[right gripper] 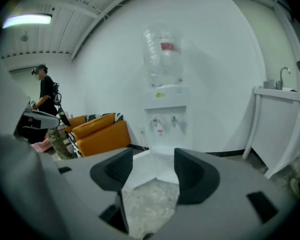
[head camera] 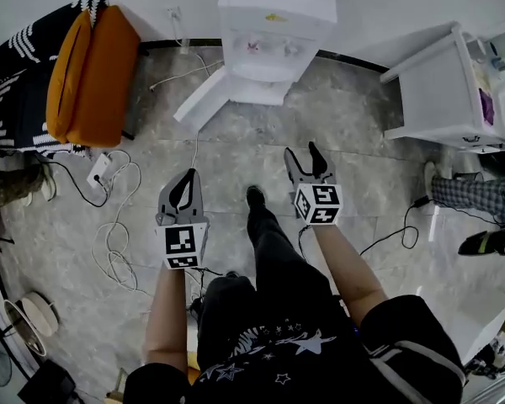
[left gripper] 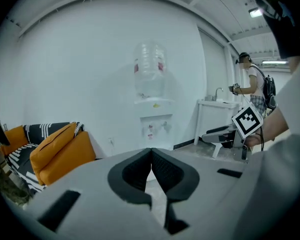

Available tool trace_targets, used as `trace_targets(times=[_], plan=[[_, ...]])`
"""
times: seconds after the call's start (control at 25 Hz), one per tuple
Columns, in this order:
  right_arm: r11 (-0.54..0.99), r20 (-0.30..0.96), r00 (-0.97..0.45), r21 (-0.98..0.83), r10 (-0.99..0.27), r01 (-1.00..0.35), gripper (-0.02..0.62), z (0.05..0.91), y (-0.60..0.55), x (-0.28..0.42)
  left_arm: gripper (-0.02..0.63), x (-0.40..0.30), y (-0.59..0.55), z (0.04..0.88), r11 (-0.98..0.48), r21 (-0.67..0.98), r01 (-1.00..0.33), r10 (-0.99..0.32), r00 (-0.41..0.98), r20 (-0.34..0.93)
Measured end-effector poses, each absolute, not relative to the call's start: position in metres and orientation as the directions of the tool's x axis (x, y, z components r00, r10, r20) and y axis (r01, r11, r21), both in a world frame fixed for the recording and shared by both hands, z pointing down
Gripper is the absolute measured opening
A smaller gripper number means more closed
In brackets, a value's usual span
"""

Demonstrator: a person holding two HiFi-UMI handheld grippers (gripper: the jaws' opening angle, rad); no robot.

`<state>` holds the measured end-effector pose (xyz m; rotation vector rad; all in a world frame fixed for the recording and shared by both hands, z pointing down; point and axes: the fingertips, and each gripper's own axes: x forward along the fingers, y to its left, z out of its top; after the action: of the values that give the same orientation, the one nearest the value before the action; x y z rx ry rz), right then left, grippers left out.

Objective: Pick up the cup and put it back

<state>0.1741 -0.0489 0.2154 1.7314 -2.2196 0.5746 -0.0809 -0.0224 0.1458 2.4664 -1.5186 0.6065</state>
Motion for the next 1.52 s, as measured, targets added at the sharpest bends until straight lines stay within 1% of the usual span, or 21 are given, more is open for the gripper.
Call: trace_targets(times=[0.16,0.32,0.6,0.88,1.04,1.16,1.4,1.44,1.48,1.52], plan=[[0.198,0.482,-0.236,-0.129,-0.844,-0.972,0.235,0.267,-0.101,0.178,0.011,-0.070,-0.071,0.188,-0.442,-0.025,-0.897,-0.805,0.384,0.452],[0.167,0.521,-0.195,-0.102,-0.831,-0.981,0.207,0.331,-0.125,0.178,0.011,-0.072,-0.080,0.252,-0.417,0.046,-0.908,-0.775,0.381,0.503],[0.112,0.536,-0.130,-0.066,-0.834,-0.992,0.164,0.442,-0.128,0.183,0.011,-0.083,-0.083,0.365,-0.444,0.106,-0.890,-0.760,0.436,0.482],[0.078,0.507,-0.098,-0.060,-0.856,-0.995,0.161,0.553,-0.171,0.196,0.011,-0.089,-0.123,0.469,-0.477,0.081,-0.875,-0.779,0.463,0.423],[0.073,0.477,-0.105,-0.085,-0.873,-0.994,0.189,0.608,-0.221,0.203,0.011,-0.079,-0.163,0.512,-0.503,0.074,-0.861,-0.793,0.494,0.357],[0.093,0.450,-0.113,-0.066,-0.886,-0.993,0.206,0.645,-0.257,0.206,0.011,-0.066,-0.190,0.541,-0.535,0.046,-0.843,-0.796,0.522,0.306],[0.100,0.437,-0.121,-0.072,-0.891,-0.992,0.209,0.714,-0.314,0.209,0.011,-0.066,-0.232,0.593,-0.512,0.045,-0.858,-0.826,0.506,0.249],[0.093,0.447,-0.113,-0.065,-0.887,-0.993,0.207,0.725,-0.323,0.210,0.011,-0.068,-0.238,0.601,-0.506,0.047,-0.861,-0.830,0.501,0.247],[0.081,0.464,-0.096,-0.052,-0.881,-0.995,0.190,0.736,-0.332,0.212,0.011,-0.069,-0.244,0.608,-0.500,0.048,-0.865,-0.833,0.496,0.246],[0.066,0.480,-0.075,-0.035,-0.874,-0.997,0.148,0.747,-0.339,0.214,0.011,-0.070,-0.249,0.614,-0.495,0.047,-0.867,-0.836,0.491,0.246]])
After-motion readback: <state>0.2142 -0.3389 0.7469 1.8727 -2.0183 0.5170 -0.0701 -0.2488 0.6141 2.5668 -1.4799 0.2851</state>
